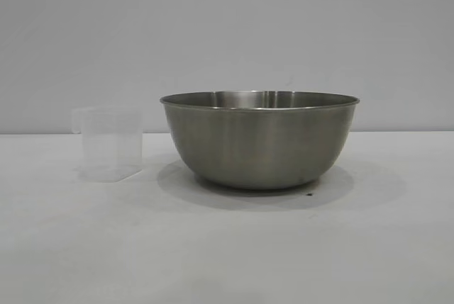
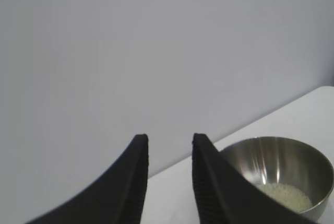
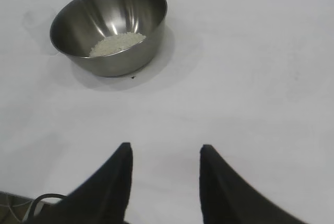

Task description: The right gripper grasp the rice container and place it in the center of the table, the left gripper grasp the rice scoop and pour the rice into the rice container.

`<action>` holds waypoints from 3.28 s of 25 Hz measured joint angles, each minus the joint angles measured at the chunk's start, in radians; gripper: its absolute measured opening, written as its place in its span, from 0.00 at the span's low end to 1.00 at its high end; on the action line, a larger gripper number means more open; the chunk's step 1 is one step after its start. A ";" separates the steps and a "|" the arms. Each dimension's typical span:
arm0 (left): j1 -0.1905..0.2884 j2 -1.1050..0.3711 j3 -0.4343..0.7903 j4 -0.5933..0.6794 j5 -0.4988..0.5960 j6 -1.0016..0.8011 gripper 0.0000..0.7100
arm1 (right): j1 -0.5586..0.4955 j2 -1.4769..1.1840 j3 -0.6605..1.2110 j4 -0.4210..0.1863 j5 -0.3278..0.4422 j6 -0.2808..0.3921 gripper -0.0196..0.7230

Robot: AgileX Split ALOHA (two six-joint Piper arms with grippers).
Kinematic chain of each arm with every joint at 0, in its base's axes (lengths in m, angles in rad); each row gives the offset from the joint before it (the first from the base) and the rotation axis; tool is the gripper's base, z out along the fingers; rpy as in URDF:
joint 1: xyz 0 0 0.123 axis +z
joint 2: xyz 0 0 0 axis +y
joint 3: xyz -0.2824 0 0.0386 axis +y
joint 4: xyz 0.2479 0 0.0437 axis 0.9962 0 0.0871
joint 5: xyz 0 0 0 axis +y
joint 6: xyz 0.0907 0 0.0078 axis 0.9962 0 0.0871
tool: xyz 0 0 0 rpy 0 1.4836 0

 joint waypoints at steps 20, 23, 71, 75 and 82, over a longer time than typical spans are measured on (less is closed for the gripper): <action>0.000 0.000 -0.004 -0.504 0.201 0.479 0.24 | 0.000 0.000 0.000 0.000 0.000 0.000 0.37; 0.000 0.000 -0.037 -0.916 0.461 0.854 0.24 | 0.000 0.000 0.000 0.000 0.000 0.000 0.37; -0.027 -0.239 -0.115 -1.904 1.630 1.797 0.24 | 0.000 0.000 0.000 -0.004 0.002 0.002 0.37; -0.027 -0.239 -0.115 -1.904 1.630 1.797 0.24 | 0.000 0.000 0.000 -0.004 0.002 0.002 0.37; -0.027 -0.239 -0.115 -1.904 1.630 1.797 0.24 | -0.064 0.000 0.000 -0.004 0.002 0.002 0.37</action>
